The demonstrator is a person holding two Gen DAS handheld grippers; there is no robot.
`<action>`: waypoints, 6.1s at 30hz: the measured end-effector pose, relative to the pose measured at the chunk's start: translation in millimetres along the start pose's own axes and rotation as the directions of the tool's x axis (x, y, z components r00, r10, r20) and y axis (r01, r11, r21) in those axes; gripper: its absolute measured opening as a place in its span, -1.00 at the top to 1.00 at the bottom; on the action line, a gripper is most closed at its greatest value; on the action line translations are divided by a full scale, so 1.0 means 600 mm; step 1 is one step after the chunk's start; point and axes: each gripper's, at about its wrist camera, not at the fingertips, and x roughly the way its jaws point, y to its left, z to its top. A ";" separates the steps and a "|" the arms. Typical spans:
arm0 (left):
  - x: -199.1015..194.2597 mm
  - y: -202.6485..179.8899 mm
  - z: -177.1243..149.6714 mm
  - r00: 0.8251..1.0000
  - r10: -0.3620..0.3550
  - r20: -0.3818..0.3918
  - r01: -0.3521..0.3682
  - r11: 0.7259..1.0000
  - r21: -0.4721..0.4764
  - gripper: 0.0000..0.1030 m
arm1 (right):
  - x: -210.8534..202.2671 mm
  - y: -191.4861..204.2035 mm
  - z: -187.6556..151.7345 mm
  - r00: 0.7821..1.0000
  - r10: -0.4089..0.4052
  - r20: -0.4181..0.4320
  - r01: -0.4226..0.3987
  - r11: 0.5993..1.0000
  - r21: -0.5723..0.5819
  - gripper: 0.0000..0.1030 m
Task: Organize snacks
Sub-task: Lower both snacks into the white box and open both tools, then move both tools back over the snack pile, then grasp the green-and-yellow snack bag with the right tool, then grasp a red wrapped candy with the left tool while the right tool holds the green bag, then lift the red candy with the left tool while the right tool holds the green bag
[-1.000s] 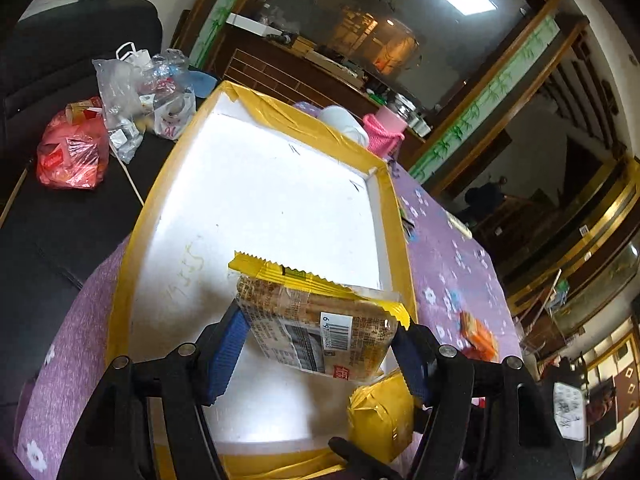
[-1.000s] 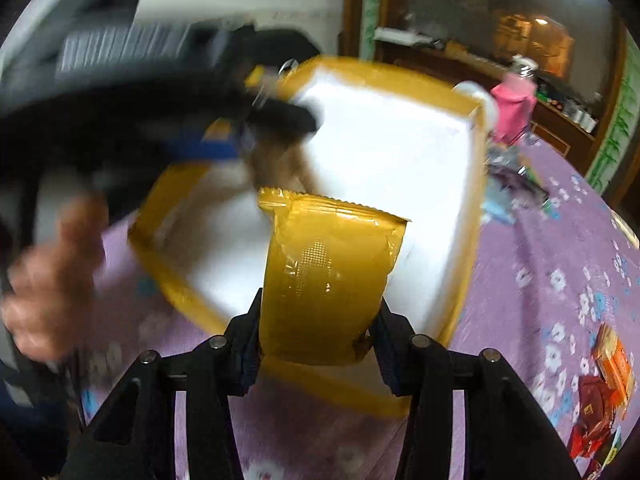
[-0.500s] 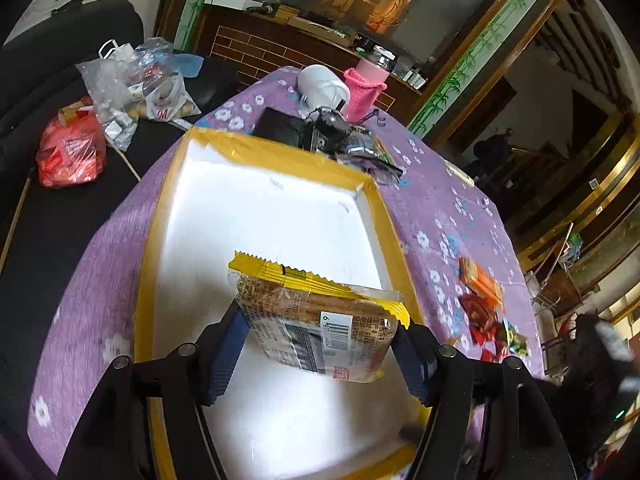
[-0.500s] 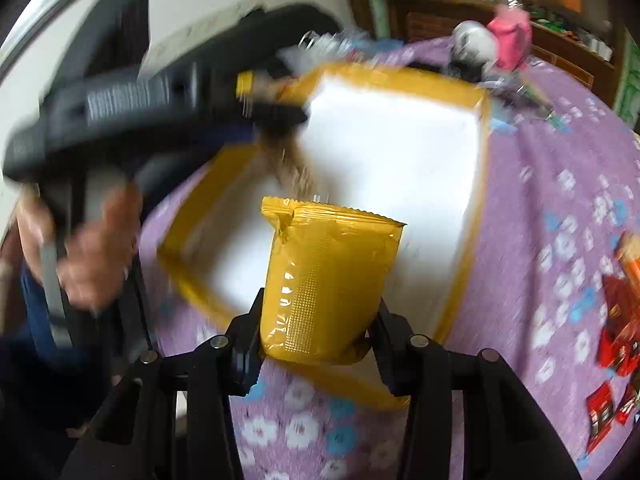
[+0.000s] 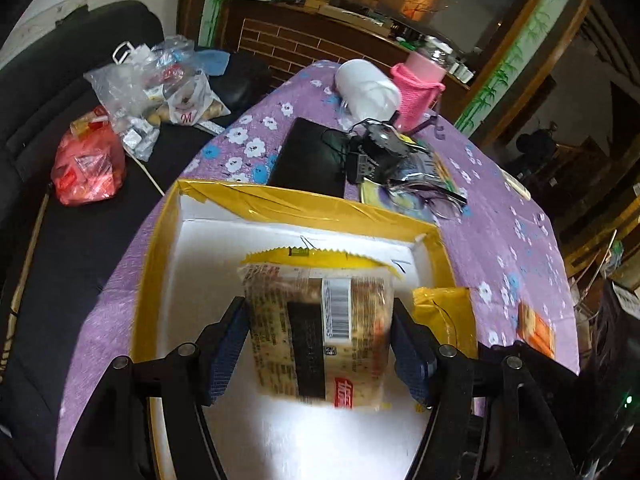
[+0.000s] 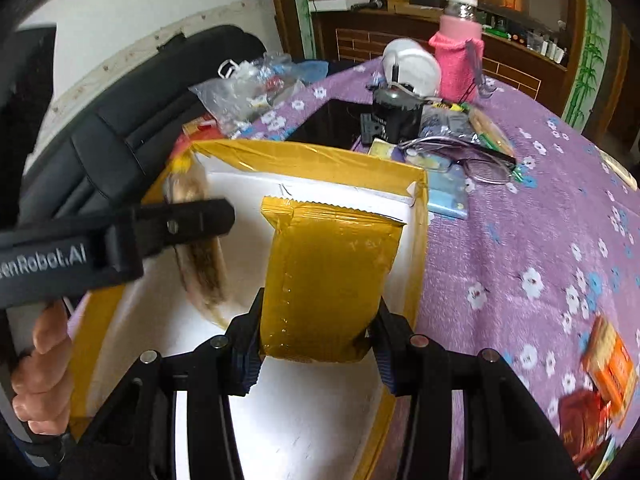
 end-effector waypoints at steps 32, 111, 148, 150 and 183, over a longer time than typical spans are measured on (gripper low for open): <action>-0.125 -0.207 -0.161 0.936 -0.276 0.217 0.209 0.935 0.288 -0.88 | -0.233 -0.138 -0.197 0.962 -0.015 0.272 -0.026 0.989 0.147 -0.23; 0.061 -0.521 -0.379 0.957 -0.252 -0.142 0.287 0.770 0.570 0.43 | -0.330 -0.457 -0.418 0.873 -0.422 0.246 0.191 0.758 0.623 0.55; 0.069 -0.532 -0.371 0.942 -0.296 -0.160 0.333 0.747 0.575 0.51 | -0.333 -0.456 -0.418 0.883 -0.388 0.264 0.152 0.770 0.620 0.55; 0.074 -0.529 -0.368 0.934 -0.311 -0.175 0.354 0.750 0.558 0.50 | -0.335 -0.451 -0.418 0.883 -0.383 0.271 0.145 0.773 0.618 0.55; 0.025 -0.499 -0.376 0.904 -0.394 -0.164 0.422 0.766 0.486 0.76 | -0.340 -0.456 -0.443 0.871 -0.433 0.233 0.182 0.724 0.665 0.55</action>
